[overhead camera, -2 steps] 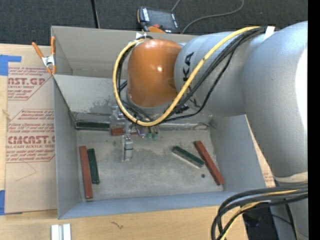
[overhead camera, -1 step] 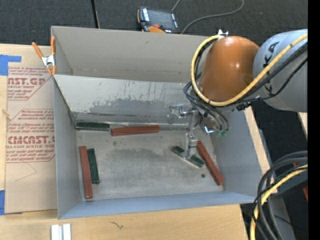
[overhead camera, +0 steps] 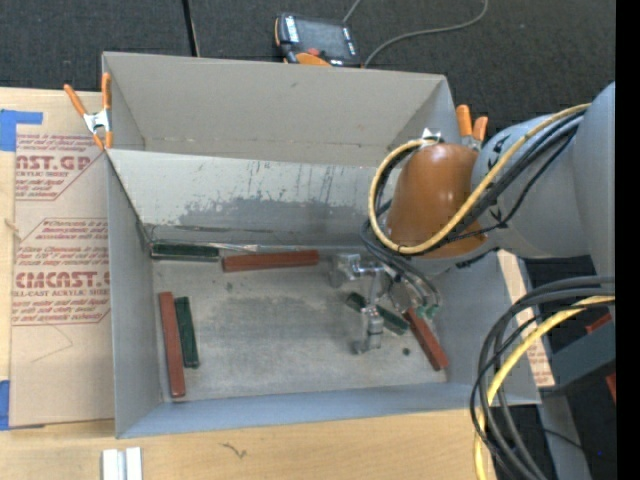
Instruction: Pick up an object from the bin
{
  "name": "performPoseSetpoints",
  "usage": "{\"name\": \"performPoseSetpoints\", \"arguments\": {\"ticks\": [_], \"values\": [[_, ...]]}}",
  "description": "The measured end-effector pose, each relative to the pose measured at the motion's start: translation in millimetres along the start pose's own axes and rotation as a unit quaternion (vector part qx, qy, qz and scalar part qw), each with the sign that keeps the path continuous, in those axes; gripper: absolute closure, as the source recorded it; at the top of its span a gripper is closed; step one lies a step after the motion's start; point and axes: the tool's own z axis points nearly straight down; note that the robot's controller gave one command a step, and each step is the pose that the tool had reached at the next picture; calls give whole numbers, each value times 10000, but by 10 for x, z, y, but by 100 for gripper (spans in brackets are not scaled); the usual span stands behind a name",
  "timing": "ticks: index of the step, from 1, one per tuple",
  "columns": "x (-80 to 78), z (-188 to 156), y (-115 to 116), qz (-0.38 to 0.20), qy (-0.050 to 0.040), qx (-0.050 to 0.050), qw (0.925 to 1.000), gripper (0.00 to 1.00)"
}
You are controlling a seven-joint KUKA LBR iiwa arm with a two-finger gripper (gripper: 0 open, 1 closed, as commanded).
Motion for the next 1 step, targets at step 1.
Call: {"name": "performPoseSetpoints", "arguments": {"ticks": [1], "values": [[234,-42,-539,-985,-18,17,9951,0]]}}
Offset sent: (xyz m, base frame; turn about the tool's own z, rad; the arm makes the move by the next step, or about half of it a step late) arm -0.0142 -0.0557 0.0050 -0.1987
